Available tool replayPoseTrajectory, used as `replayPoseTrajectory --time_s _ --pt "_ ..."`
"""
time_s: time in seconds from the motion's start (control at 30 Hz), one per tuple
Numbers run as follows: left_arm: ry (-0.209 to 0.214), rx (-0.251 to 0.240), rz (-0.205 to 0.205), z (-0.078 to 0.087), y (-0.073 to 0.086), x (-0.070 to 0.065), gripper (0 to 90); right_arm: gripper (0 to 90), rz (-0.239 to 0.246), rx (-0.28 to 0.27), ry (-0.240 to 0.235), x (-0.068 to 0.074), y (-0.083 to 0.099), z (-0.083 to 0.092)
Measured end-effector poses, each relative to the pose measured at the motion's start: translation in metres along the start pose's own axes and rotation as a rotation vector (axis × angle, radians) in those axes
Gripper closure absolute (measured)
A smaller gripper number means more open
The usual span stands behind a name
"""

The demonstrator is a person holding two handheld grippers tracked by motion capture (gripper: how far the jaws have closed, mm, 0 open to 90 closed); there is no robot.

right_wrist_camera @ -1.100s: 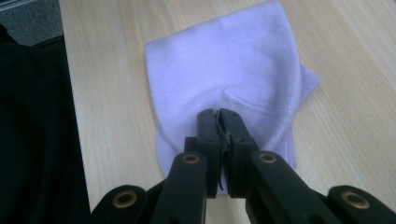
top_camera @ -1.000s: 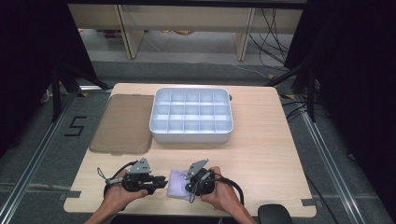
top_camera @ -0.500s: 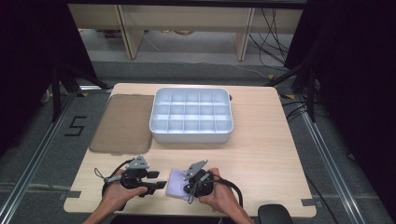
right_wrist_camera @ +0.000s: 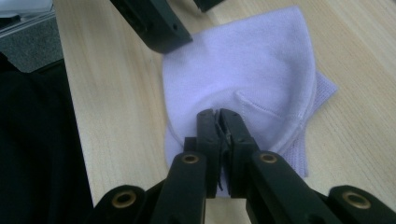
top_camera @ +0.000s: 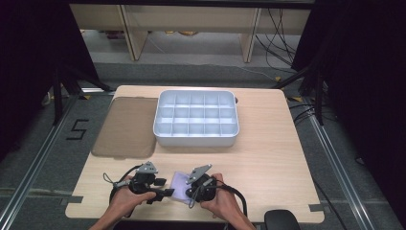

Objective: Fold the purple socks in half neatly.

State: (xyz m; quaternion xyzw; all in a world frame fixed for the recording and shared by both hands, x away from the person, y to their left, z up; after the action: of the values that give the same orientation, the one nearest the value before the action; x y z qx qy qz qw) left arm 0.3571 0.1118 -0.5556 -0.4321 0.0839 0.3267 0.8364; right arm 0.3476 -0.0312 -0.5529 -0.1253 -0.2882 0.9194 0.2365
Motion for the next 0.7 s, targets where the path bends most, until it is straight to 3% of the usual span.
replayPoseTrajectory --time_s 0.1,0.3,0.33,0.47,0.53,0.67,0.7 --pt "0.008 0.019 -0.012 -0.004 0.002 0.000 47.3 87.3 -0.016 0.011 -0.003 0.001 0.001 0.002" --pt "0.027 0.013 -0.018 -0.008 0.001 -0.002 62.6 87.0 -0.013 0.010 -0.007 0.001 0.001 0.002" --pt "0.029 0.002 -0.031 -0.010 0.001 -0.004 69.4 87.0 -0.010 0.010 -0.007 0.001 0.001 0.001" --pt "-0.011 0.000 -0.091 -0.007 -0.002 -0.007 78.2 85.2 0.010 0.001 -0.004 0.001 0.001 0.002" --pt "-0.009 0.006 -0.109 -0.006 -0.003 -0.008 79.3 84.3 0.017 -0.015 -0.005 0.000 0.000 0.001" --pt "-0.023 0.007 -0.133 -0.004 -0.005 -0.010 79.7 85.2 -0.014 -0.031 -0.006 0.002 -0.005 0.010" --pt "-0.021 -0.004 -0.126 -0.004 -0.005 -0.011 79.7 86.0 0.013 -0.077 -0.018 0.003 -0.009 0.010"
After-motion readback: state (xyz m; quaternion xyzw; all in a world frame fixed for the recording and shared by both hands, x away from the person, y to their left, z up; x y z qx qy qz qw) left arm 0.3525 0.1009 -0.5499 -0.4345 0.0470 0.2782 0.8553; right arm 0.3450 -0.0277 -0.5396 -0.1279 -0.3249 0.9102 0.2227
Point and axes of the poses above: each handheld gripper's, and its own axes: z roughly backward along the jaws, y roughly out of its underside, x roughly to its left, the point moved 7 cm from there along -z, roughly forward along the jaws, and after that the axes turned 11 degrees about y, right-handed, at the moved point
